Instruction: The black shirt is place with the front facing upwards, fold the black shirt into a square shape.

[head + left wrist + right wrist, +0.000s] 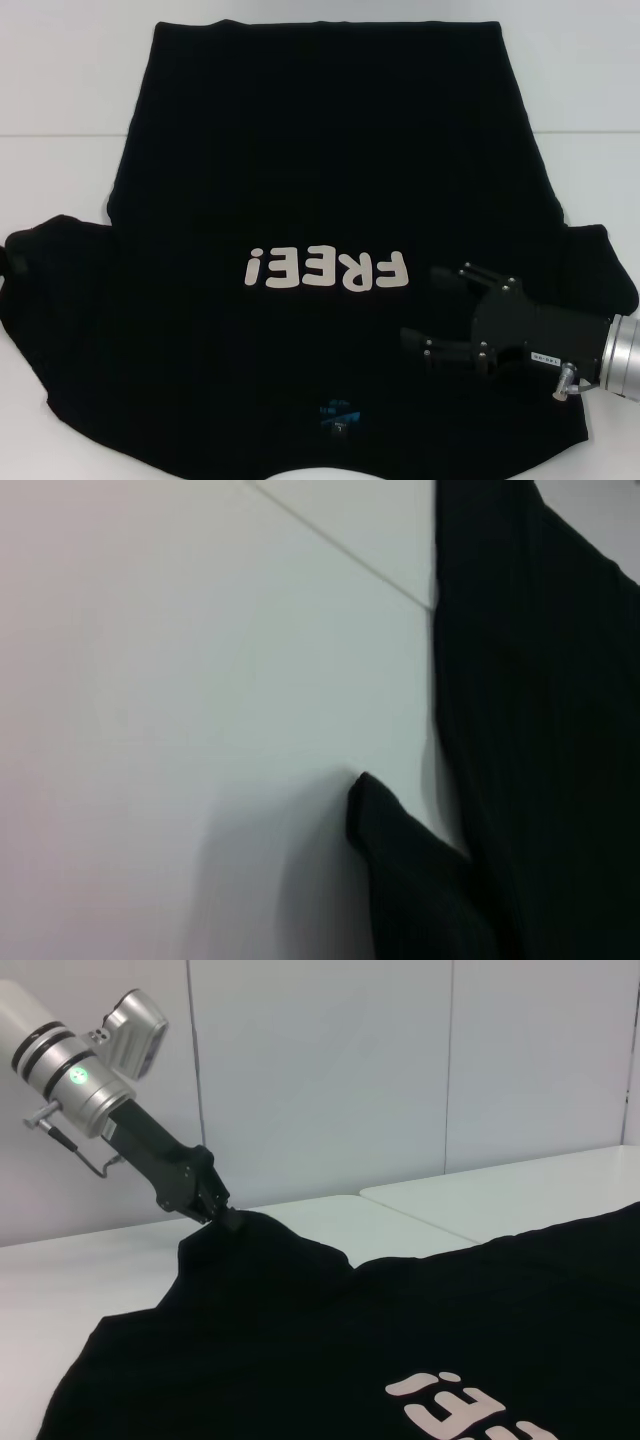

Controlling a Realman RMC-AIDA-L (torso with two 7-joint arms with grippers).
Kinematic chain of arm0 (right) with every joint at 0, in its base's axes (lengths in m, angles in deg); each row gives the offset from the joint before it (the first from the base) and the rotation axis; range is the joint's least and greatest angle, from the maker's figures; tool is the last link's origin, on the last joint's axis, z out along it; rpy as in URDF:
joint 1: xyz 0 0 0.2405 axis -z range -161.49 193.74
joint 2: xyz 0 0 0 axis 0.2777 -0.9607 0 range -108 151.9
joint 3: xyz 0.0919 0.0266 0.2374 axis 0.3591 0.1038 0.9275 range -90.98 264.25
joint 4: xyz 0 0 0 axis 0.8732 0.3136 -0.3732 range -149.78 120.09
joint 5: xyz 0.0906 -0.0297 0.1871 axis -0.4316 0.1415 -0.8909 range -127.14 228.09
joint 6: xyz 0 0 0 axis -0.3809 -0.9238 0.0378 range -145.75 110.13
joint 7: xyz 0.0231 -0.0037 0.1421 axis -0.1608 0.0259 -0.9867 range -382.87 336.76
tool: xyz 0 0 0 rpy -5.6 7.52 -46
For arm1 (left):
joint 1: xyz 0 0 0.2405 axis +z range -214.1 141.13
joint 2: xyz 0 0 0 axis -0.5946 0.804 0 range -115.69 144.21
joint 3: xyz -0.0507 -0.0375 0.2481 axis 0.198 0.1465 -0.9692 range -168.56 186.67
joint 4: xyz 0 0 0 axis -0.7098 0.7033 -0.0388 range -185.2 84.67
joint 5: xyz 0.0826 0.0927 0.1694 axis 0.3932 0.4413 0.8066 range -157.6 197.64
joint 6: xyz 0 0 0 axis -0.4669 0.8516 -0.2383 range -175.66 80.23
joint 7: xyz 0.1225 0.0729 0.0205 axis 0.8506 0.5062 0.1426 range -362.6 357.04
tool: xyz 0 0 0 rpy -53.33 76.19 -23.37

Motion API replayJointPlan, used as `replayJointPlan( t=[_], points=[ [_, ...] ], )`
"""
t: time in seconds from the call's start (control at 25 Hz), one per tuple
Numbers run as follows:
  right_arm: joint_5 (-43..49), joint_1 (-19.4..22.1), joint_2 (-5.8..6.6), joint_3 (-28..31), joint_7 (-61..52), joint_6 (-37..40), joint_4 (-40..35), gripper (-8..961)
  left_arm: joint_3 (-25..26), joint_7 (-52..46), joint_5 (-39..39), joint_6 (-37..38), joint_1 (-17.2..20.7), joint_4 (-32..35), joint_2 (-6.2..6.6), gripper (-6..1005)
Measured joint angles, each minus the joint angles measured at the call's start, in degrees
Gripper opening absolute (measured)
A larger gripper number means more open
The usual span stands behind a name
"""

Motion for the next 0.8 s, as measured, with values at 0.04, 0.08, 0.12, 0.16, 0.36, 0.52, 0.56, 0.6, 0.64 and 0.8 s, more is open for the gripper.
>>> replayJointPlan(
  t=[0.04,0.08,0.12,0.16,0.36,0.52,0.56,0.6,0.64,0.8],
  points=[
    [0.0,0.0,0.0,0.0,0.0,0.02,0.0,946,-0.02,-0.02,0.05,0.02,-0.16,0.03,0.1,21],
    [0.0,0.0,0.0,0.0,-0.02,0.05,0.0,946,-0.02,-0.04,0.18,0.07,-0.33,0.04,0.2,21],
    [-0.01,0.0,0.0,0.0,-0.02,0.07,0.0,946,-0.03,-0.13,0.43,0.16,-0.54,0.05,0.3,21],
    [-0.01,0.0,0.0,0.0,-0.02,0.09,0.0,946,-0.04,-0.27,0.72,0.25,-0.7,0.05,0.35,21],
    [0.02,0.0,0.0,0.0,0.07,0.1,0.24,947,-0.05,-0.85,1.54,2.31,-1.95,0.07,0.48,22],
    [-0.02,0.0,0.0,0.01,0.26,-0.1,0.78,947,0.62,-0.94,0.34,6.24,-3.19,0.13,0.49,22],
    [-0.02,0.0,0.0,0.0,0.26,-0.14,0.78,947,0.77,-0.98,-0.3,7.29,-3.55,0.14,0.49,22],
    [-0.02,0.0,0.0,0.0,0.27,-0.15,0.79,946,0.8,-1.09,-0.85,8.07,-3.79,0.14,0.48,22],
    [-0.02,0.0,0.0,0.0,0.27,-0.11,0.79,946,0.81,-1.29,-1.64,9.04,-4.11,0.15,0.45,22],
    [-0.02,0.0,0.0,0.0,0.26,-0.01,0.81,946,0.74,-1.7,-3.93,11.27,-4.98,0.22,-0.13,22]
  ],
)
